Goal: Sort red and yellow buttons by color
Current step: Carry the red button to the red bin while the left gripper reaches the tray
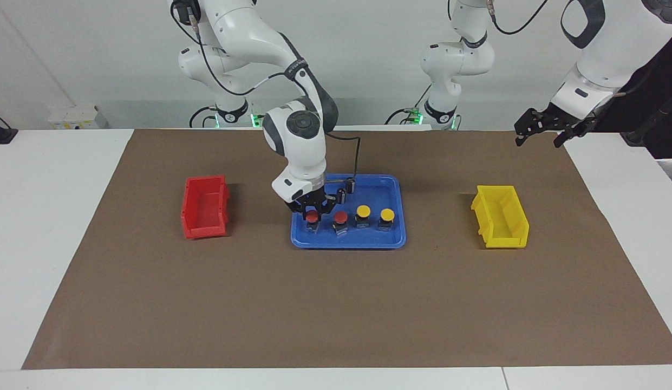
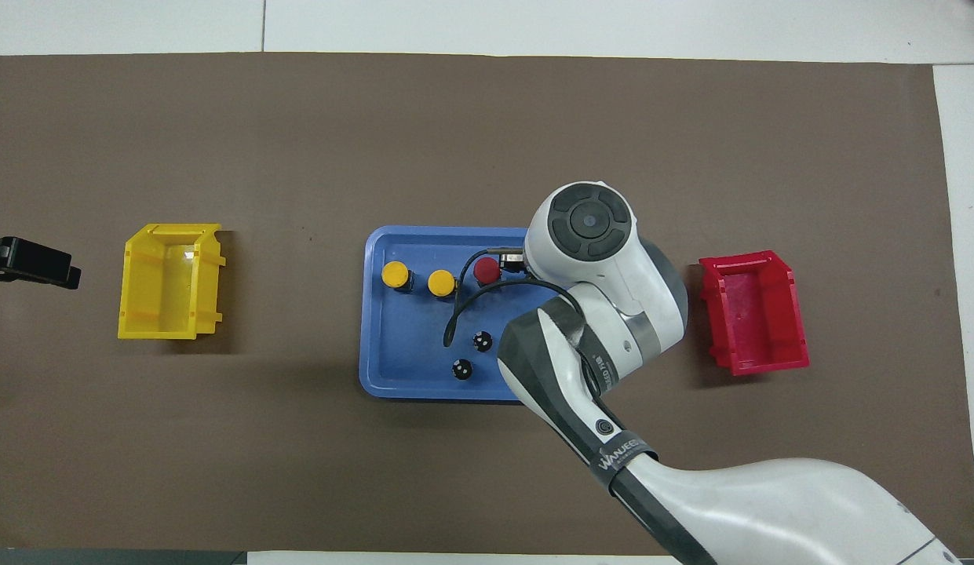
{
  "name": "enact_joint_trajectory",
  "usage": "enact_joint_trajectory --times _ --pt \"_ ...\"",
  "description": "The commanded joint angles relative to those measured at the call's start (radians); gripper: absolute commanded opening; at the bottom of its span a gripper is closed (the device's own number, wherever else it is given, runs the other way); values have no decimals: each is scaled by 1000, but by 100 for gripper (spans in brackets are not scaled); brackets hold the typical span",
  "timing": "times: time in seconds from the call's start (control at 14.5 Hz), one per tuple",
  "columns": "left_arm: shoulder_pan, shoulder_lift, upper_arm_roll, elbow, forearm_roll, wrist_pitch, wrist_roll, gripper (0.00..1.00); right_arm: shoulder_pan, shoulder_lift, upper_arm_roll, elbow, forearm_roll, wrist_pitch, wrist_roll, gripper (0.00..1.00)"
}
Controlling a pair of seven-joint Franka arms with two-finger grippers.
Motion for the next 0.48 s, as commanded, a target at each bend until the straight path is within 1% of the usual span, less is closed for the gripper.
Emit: enact_joint_trajectory --times 0.0,0.07,0.14,0.28,0.35,0.41 --pt "-71 -41 -14 -93 2 130 -41 100 -115 -128 8 23 10 -156 -137 25" --pt "-126 -33 -14 -108 -4 177 -119 100 -184 -193 9 -23 12 -210 -223 25" --pt "-193 -19 -14 -125 -4 231 -206 100 -236 -257 9 -75 15 -236 -321 25" --pt "-304 40 -14 -170 -6 373 -341 99 -341 -388 8 -218 15 -232 -493 26" --pt "-344 77 -14 -184 -9 432 -392 95 -384 -429 8 -284 16 -221 -557 25" --pt "-391 123 -14 -187 -15 485 -447 91 -412 -443 6 -322 16 -192 -604 25"
